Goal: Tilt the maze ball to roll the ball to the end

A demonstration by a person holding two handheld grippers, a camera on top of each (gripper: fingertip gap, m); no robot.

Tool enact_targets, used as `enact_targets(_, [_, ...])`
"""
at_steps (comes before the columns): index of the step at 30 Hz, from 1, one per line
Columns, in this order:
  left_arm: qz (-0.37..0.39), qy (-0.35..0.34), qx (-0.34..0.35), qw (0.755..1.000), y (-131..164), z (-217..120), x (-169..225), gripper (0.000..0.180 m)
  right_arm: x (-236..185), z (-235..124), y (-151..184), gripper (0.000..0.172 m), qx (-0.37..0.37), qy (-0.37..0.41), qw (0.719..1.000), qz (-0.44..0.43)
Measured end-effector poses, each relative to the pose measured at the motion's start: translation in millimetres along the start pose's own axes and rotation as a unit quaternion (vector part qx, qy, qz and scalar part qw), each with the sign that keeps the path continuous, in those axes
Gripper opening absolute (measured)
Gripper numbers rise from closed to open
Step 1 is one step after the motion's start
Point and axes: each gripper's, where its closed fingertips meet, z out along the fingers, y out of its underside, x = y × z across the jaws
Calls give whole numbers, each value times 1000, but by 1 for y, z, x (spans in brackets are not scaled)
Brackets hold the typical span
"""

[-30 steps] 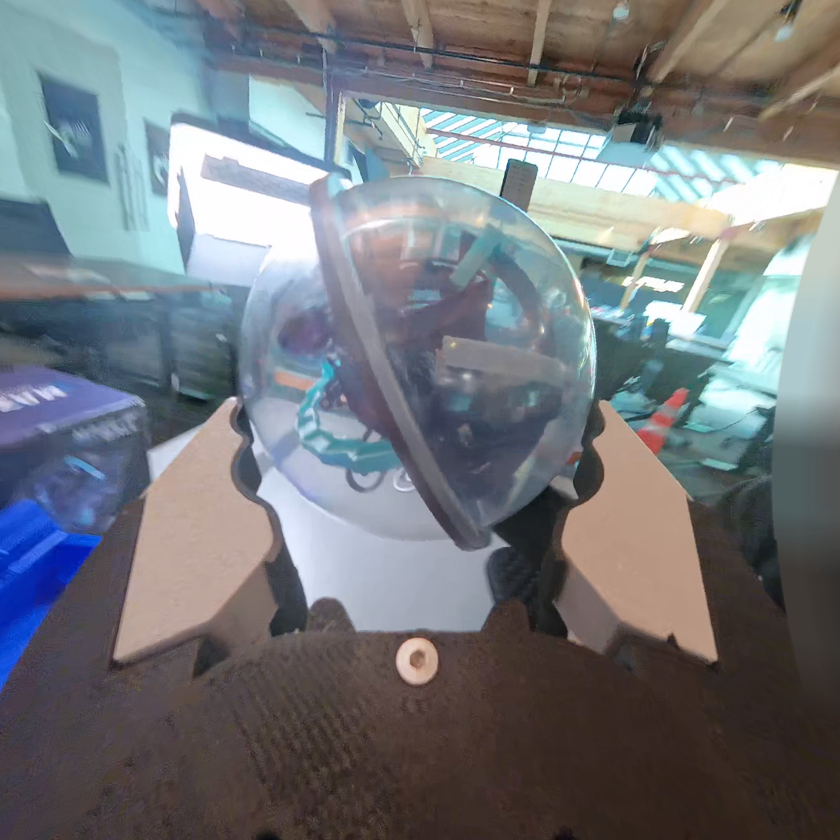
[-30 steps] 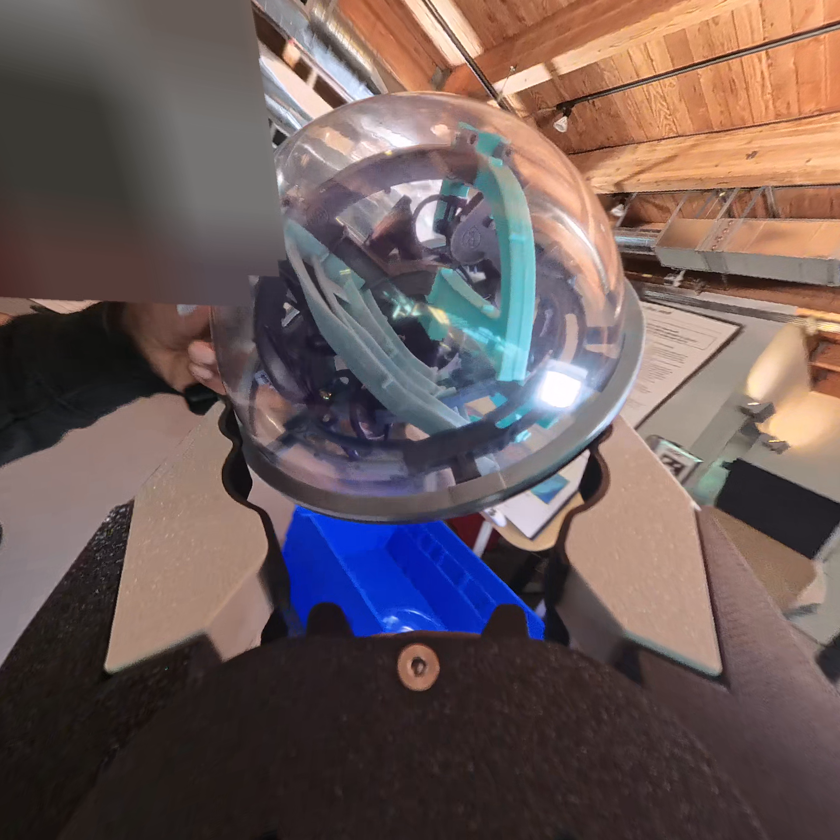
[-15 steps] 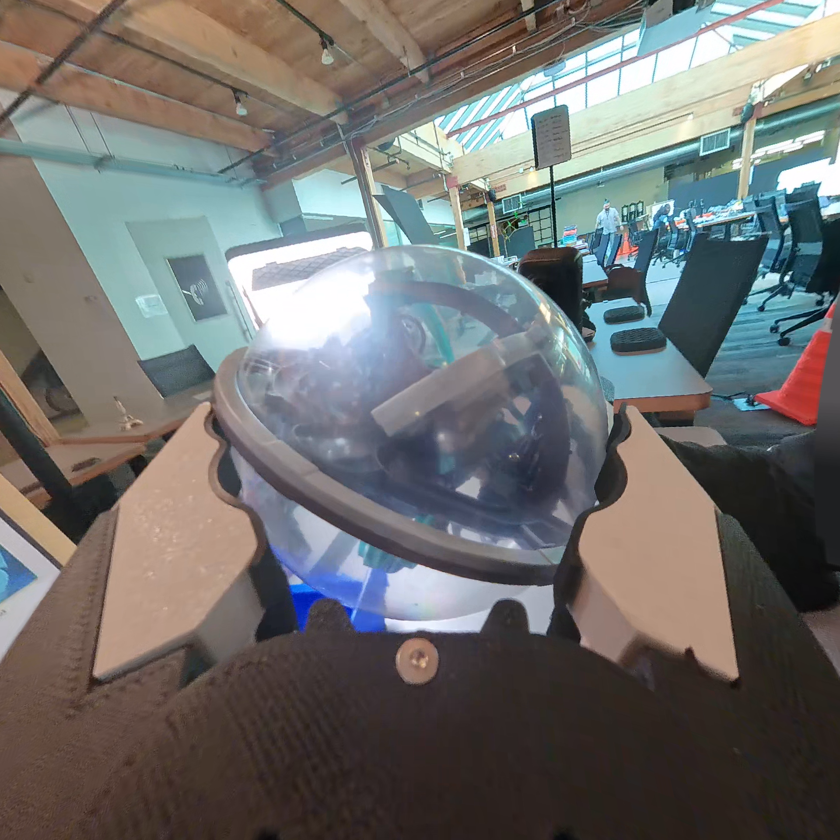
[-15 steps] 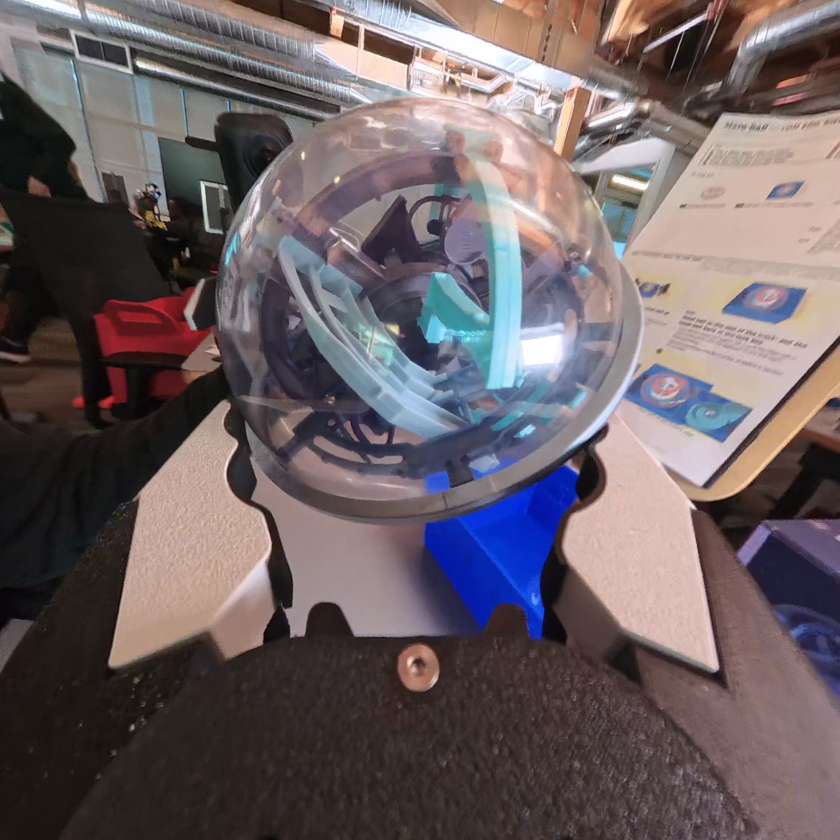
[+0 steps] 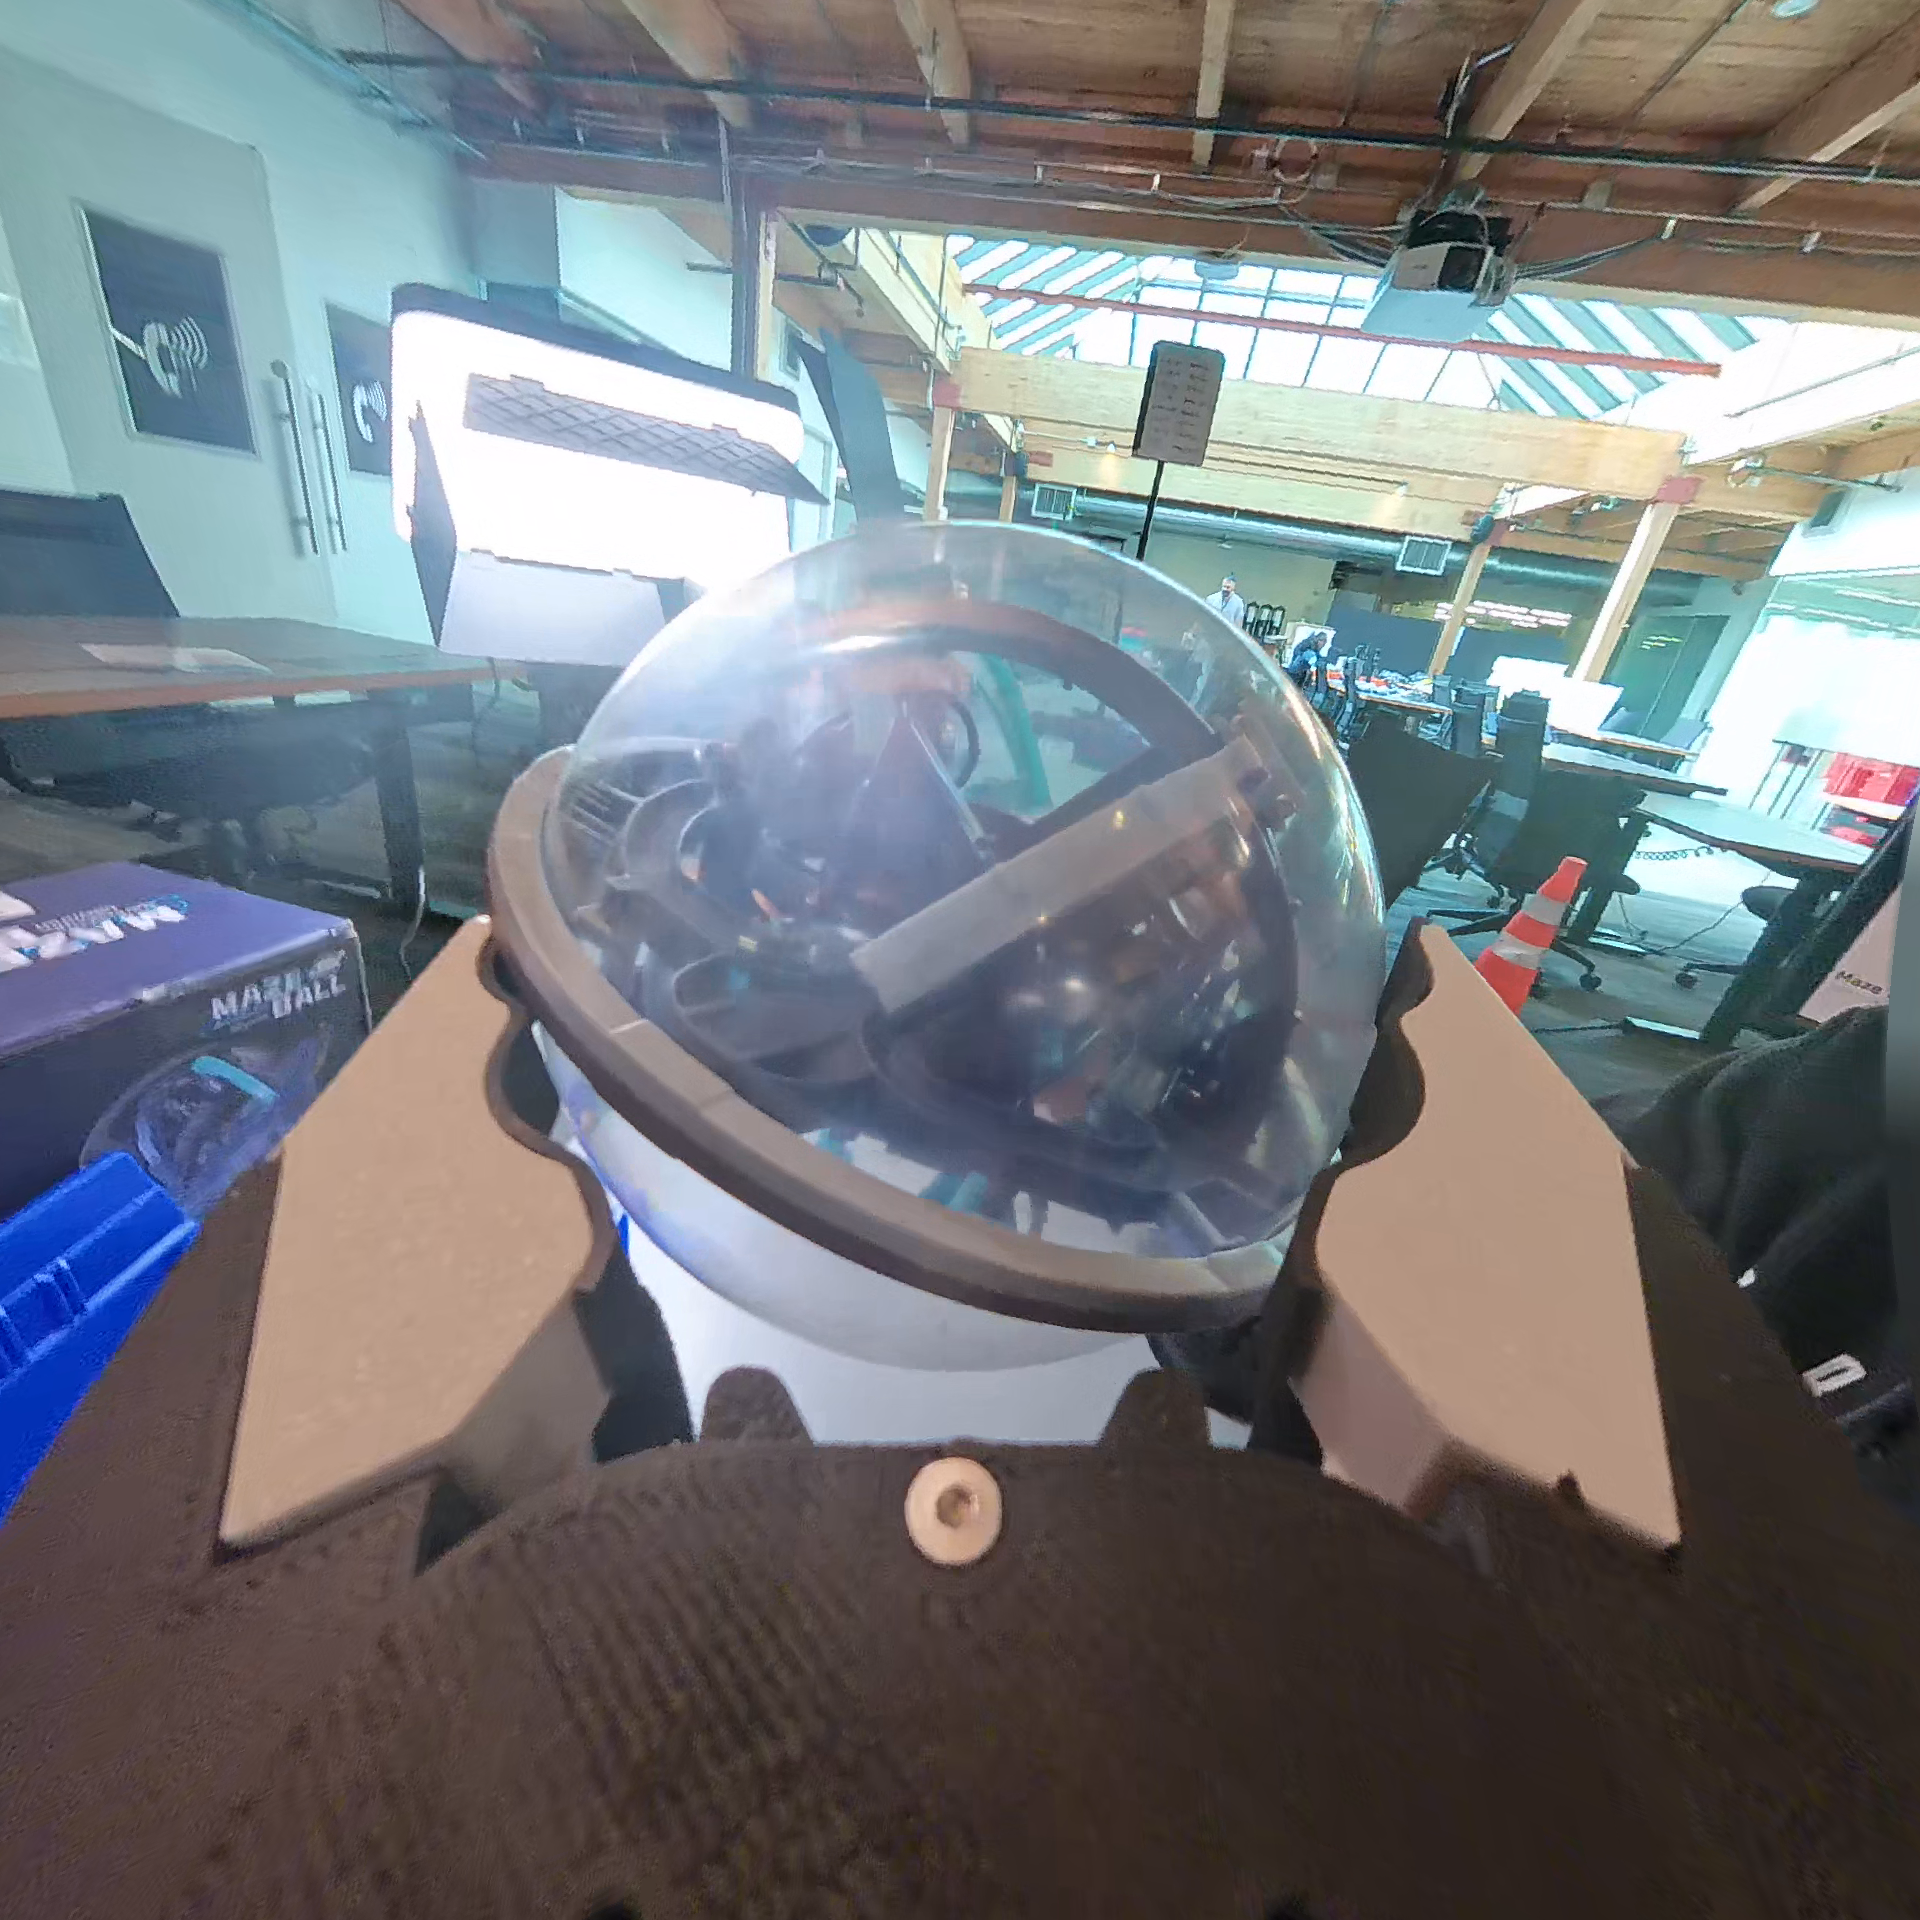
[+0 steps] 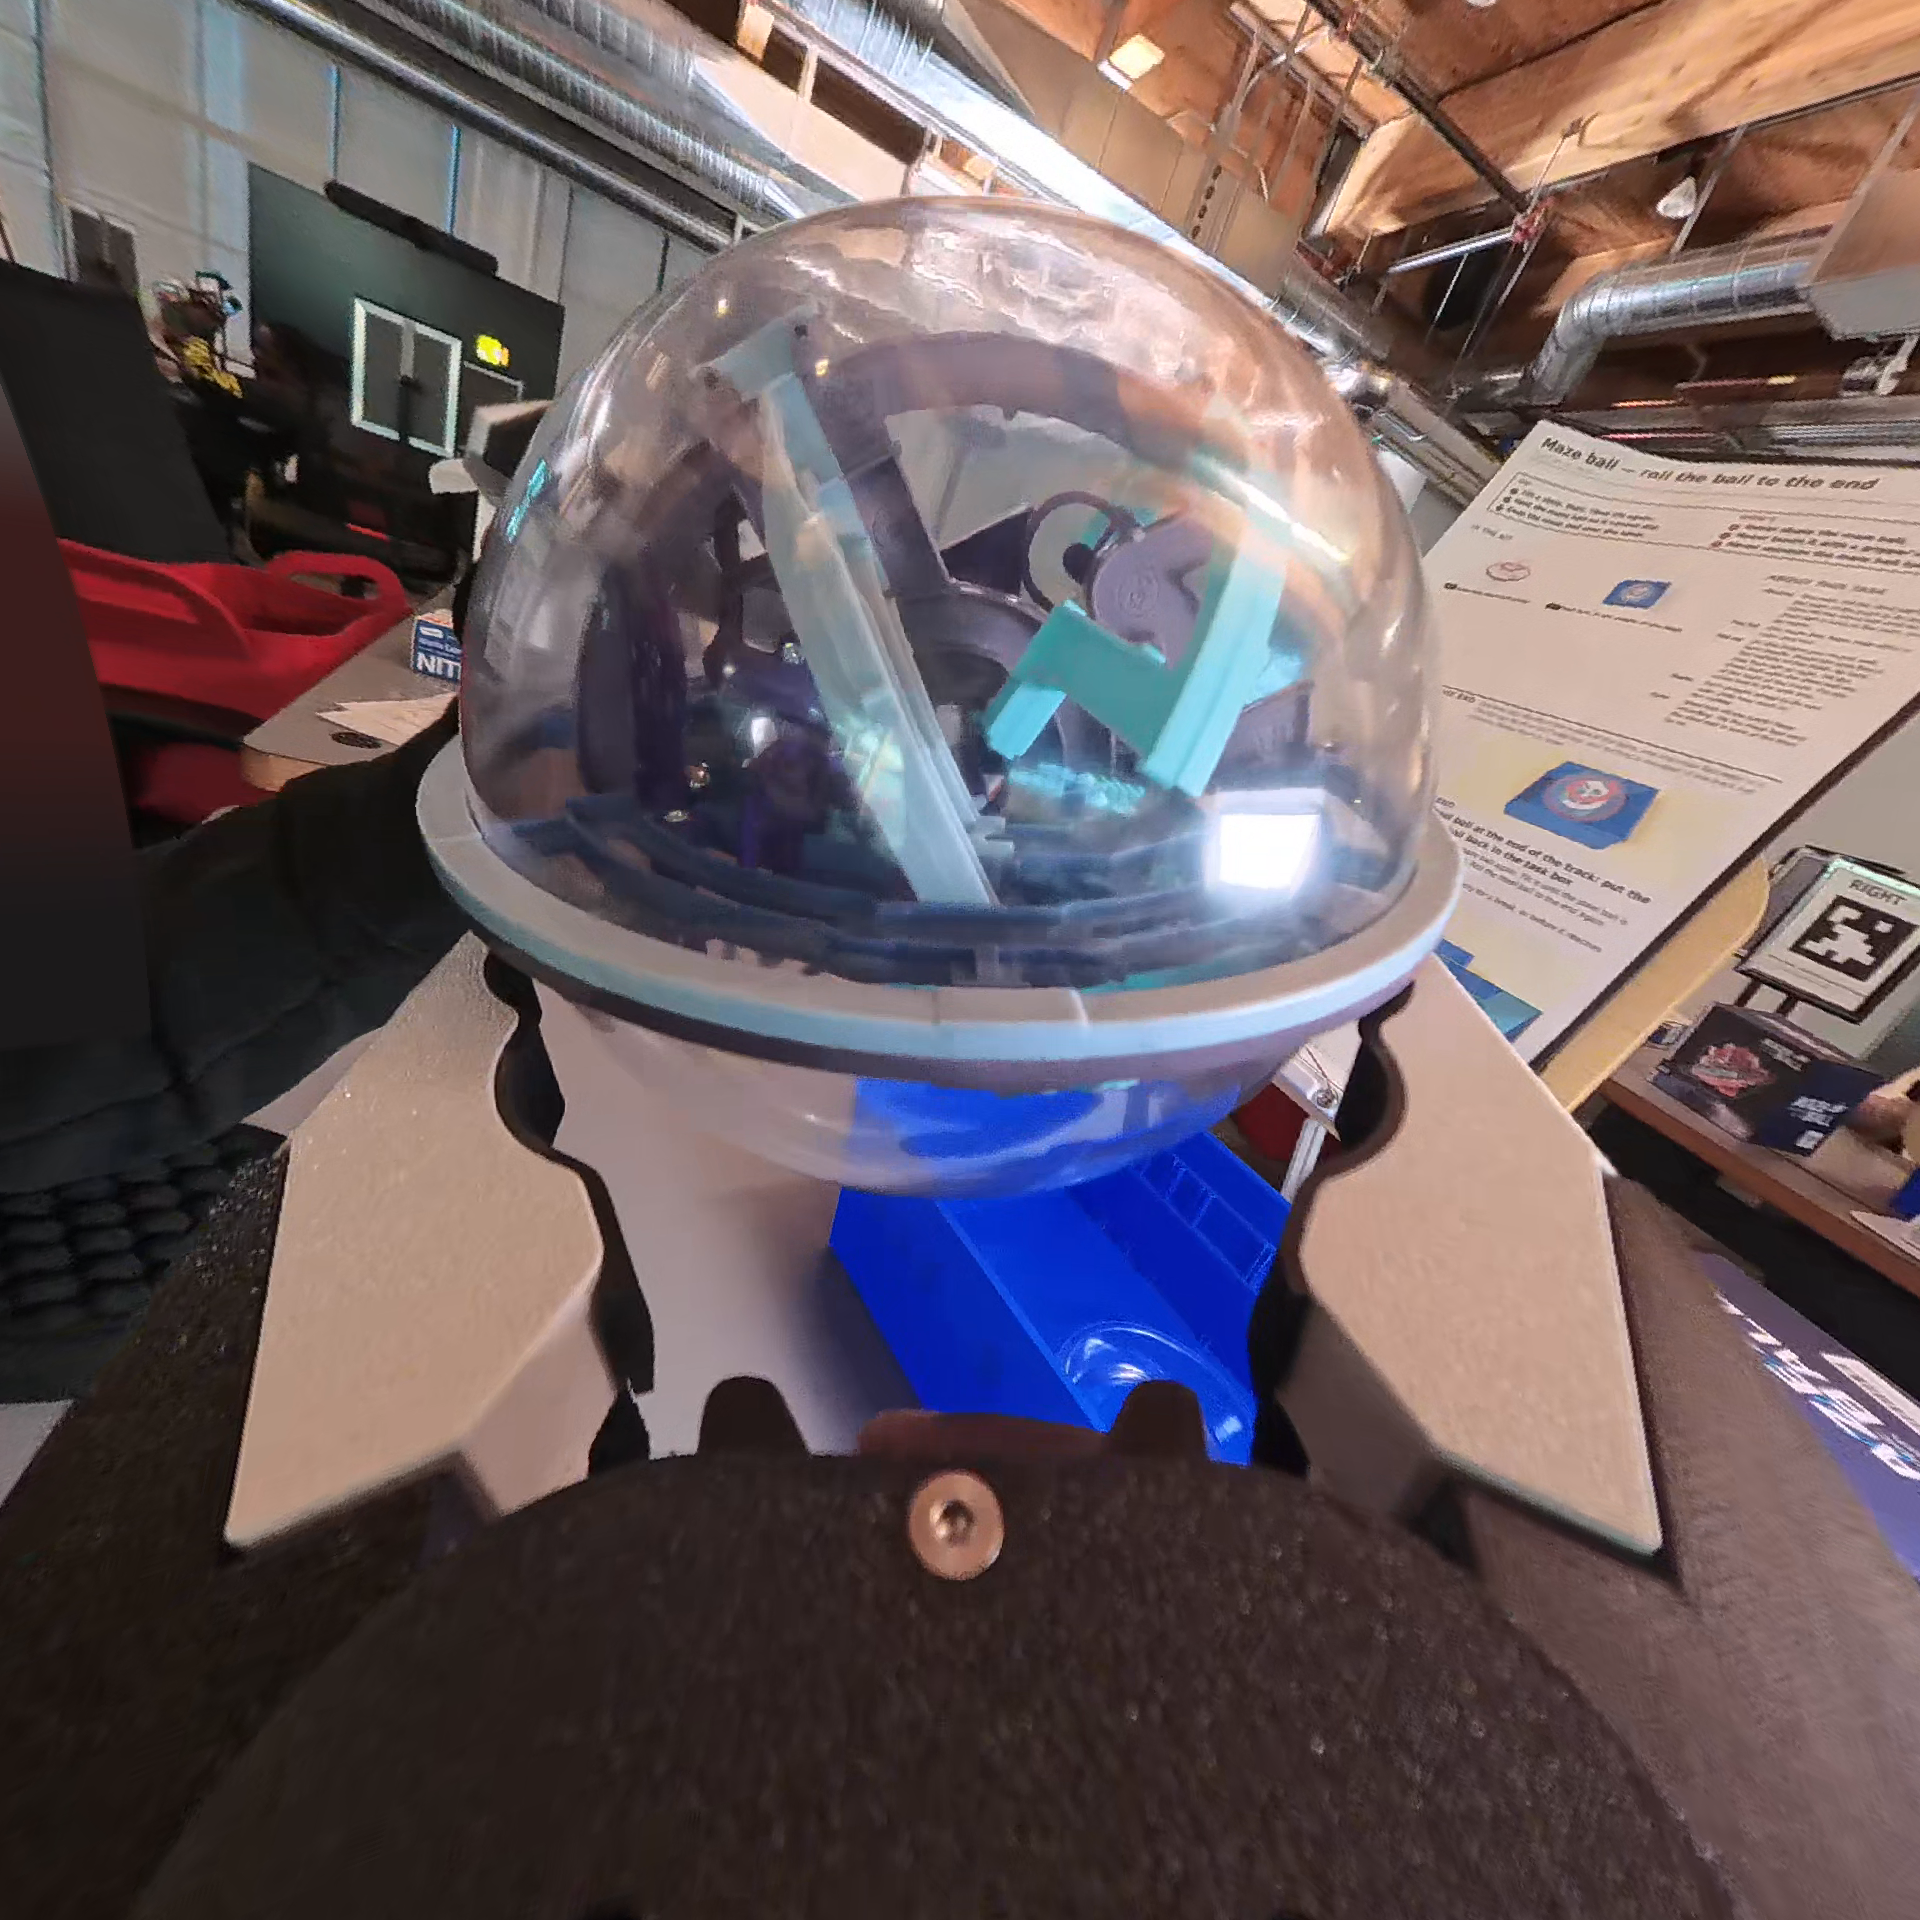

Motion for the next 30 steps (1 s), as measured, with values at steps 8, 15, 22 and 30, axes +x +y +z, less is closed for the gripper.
enact_targets(8, [-92,-14,-21,995,14,-1,-19,154,6,3,15,150,-20,-6,997,74])
enact_targets(15, [-55,-55,7,997,7,-1,-29,156,5,10,27,148,-12,-19,990,142])
enact_targets(22, [-96,-61,23,993,10,-1,-41,157,8,12,36,148,-34,-11,982,184])
enact_targets(30, [-220,-57,29,973,32,-1,-69,157,14,13,60,148,-104,9,957,270])
